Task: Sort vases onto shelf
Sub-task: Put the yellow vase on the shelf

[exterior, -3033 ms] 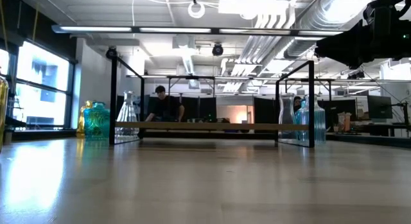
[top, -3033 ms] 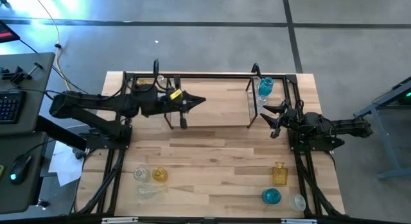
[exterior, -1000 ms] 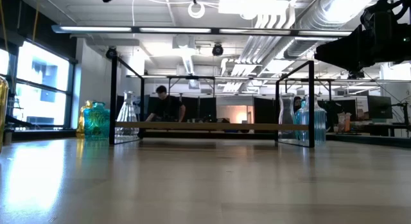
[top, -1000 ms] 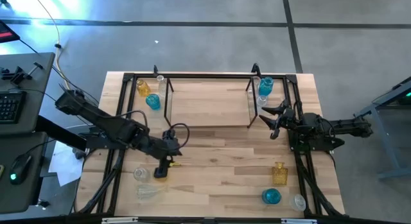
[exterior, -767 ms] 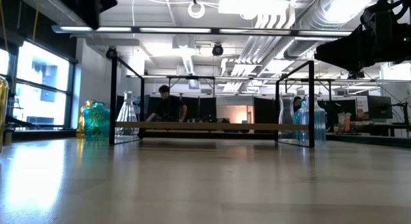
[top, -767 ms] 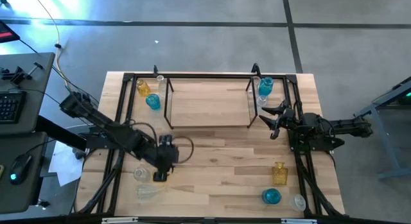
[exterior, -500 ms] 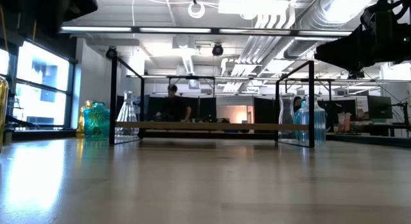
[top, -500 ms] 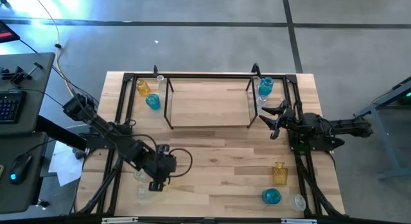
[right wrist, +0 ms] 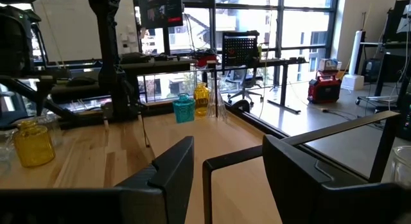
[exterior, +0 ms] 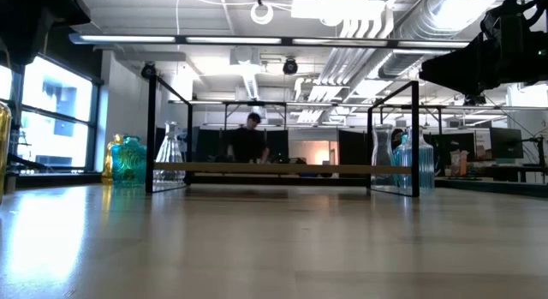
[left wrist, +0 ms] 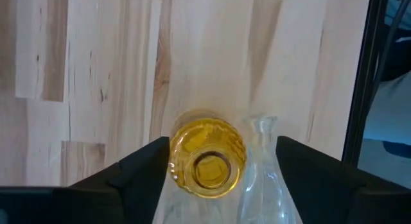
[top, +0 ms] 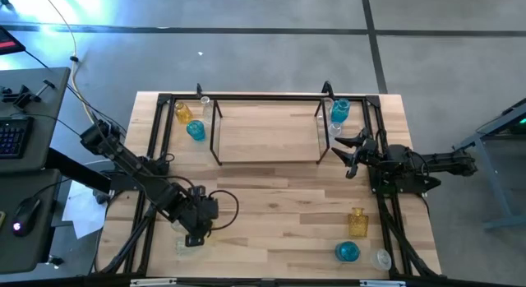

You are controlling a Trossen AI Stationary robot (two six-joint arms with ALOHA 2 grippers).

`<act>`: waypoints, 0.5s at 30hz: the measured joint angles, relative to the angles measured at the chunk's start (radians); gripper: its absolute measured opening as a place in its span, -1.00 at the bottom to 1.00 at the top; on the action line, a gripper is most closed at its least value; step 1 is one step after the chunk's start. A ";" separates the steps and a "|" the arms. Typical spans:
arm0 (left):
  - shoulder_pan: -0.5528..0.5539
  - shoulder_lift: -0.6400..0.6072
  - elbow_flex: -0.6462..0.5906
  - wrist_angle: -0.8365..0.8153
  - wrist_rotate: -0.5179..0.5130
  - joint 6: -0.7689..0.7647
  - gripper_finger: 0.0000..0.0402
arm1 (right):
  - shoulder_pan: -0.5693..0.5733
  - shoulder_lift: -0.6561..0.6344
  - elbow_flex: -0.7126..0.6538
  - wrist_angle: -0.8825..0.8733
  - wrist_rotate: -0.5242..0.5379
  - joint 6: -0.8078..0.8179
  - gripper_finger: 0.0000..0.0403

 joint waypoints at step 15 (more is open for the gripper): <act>0.000 0.010 0.000 -0.078 -0.037 -0.014 0.49 | 0.001 0.000 0.000 -0.001 -0.016 0.000 -0.16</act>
